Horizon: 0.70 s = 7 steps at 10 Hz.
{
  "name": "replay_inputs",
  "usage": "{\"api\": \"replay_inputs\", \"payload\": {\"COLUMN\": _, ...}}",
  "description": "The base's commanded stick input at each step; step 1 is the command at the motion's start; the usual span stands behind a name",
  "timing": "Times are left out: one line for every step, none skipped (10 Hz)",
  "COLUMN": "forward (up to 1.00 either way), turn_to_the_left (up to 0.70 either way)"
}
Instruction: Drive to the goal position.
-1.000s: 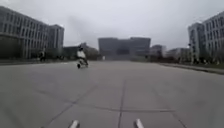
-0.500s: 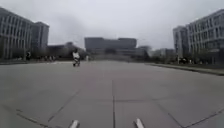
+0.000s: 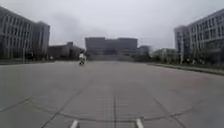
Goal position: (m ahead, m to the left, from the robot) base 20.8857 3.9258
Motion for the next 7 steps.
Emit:
{"api": "replay_inputs", "payload": {"forward": 1.00, "turn_to_the_left": -0.03}}
{"api": "replay_inputs", "payload": {"forward": 1.00, "turn_to_the_left": -0.14}}
{"api": "replay_inputs", "payload": {"forward": 1.00, "turn_to_the_left": -0.35}}
{"api": "replay_inputs", "payload": {"forward": 1.00, "turn_to_the_left": -0.40}}
{"api": "replay_inputs", "payload": {"forward": 1.00, "turn_to_the_left": -0.40}}
{"api": "replay_inputs", "payload": {"forward": 1.00, "turn_to_the_left": -0.40}}
{"api": "replay_inputs", "payload": {"forward": 1.00, "turn_to_the_left": -0.24}}
